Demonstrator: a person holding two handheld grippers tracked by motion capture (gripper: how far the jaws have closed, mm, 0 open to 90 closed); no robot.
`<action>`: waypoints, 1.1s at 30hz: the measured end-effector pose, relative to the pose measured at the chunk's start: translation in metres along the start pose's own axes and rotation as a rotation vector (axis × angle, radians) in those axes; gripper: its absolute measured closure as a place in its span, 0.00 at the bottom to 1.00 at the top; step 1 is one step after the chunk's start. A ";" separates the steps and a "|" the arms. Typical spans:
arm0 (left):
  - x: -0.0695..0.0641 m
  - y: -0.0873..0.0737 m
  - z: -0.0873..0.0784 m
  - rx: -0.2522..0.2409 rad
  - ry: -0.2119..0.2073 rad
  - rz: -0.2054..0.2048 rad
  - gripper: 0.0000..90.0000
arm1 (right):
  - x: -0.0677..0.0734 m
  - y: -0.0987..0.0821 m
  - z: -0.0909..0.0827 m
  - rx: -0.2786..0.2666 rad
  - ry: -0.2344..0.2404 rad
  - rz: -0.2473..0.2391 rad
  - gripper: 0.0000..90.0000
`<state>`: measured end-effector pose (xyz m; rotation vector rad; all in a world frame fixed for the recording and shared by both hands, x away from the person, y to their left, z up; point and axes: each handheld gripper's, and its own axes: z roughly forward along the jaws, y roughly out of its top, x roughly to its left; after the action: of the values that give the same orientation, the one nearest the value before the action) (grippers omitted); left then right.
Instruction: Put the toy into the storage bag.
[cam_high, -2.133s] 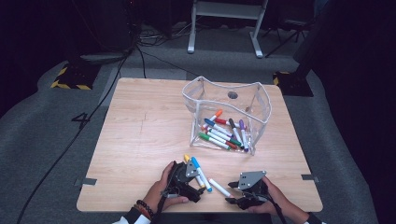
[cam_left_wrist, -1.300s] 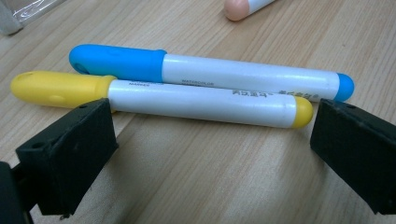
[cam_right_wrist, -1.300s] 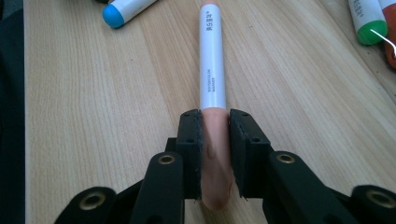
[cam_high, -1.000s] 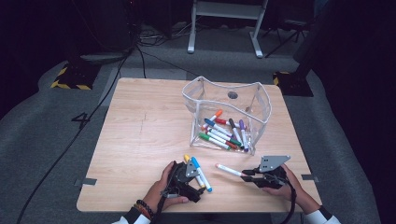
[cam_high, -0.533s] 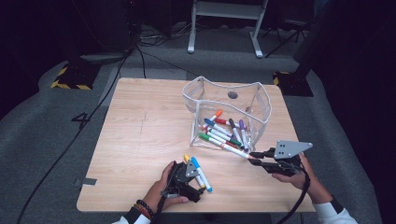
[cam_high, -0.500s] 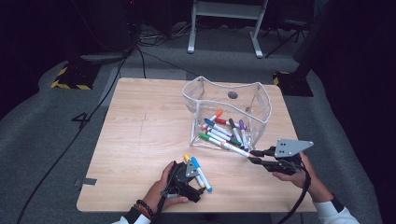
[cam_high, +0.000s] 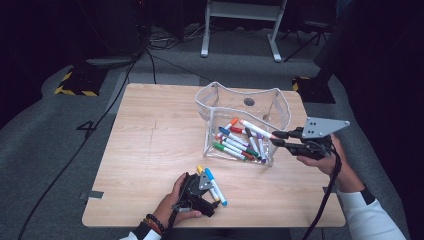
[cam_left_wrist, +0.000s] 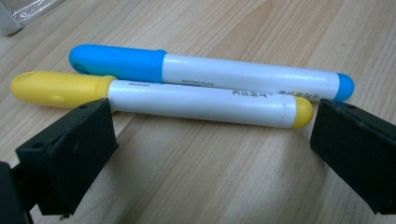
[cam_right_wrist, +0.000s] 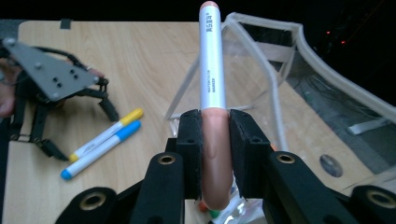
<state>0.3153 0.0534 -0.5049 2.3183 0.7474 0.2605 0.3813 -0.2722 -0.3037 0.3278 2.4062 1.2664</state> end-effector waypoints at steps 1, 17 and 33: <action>0.000 0.000 0.000 0.000 0.000 0.000 0.00 | -0.003 0.003 0.000 0.000 -0.006 -0.001 0.84; 0.000 0.000 0.000 0.000 0.000 0.000 0.01 | -0.071 0.023 0.037 0.106 -0.063 0.059 0.84; 0.000 0.000 0.000 0.000 0.000 0.000 0.01 | -0.090 0.013 0.095 0.315 -0.014 0.083 0.84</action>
<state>0.3152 0.0534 -0.5049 2.3182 0.7474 0.2610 0.5042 -0.2297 -0.3204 0.5293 2.6027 0.9098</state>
